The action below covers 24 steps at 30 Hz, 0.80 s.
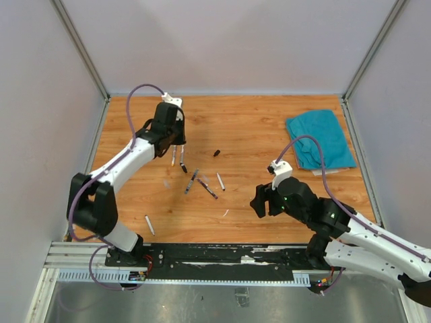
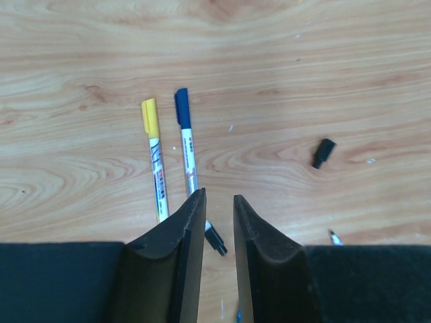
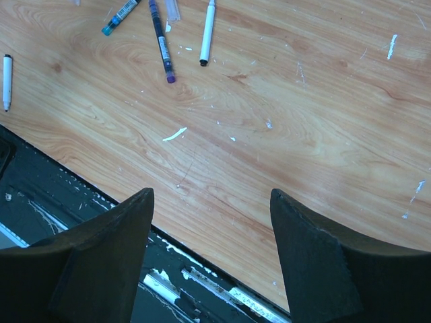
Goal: Insert the pens into the pen caps
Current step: Place the pen at the center of the board, then pick up the pen from the center of the board.
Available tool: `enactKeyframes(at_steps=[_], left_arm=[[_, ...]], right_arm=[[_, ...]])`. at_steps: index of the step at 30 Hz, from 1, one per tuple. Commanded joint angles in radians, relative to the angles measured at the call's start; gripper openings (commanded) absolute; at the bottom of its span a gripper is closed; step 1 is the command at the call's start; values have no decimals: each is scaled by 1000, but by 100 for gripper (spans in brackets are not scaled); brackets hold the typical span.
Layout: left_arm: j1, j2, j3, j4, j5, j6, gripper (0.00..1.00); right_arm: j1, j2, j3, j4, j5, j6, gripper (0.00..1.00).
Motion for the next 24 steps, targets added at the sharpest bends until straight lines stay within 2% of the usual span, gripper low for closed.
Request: enactKeyframes(at_steps=[1,7,12,19,24], left_arm=[[4,-170,-133,37,77,-31,28],[-1,-390,-379,51,181,-89,29],[-60,-493,-544,89,229,-136,36],[-171,-434,-628,154,209,-186,37],[-193,-342,-606,144,116,-177,37]], right_arm=[[7,17,11,0,30,-20,71],[7,48,18,4,35,-29,71],[7,58,17,13,30,-30,71],[7,67,4,30,10,-20,71],[7,62,-6,39,-6,-8,71]])
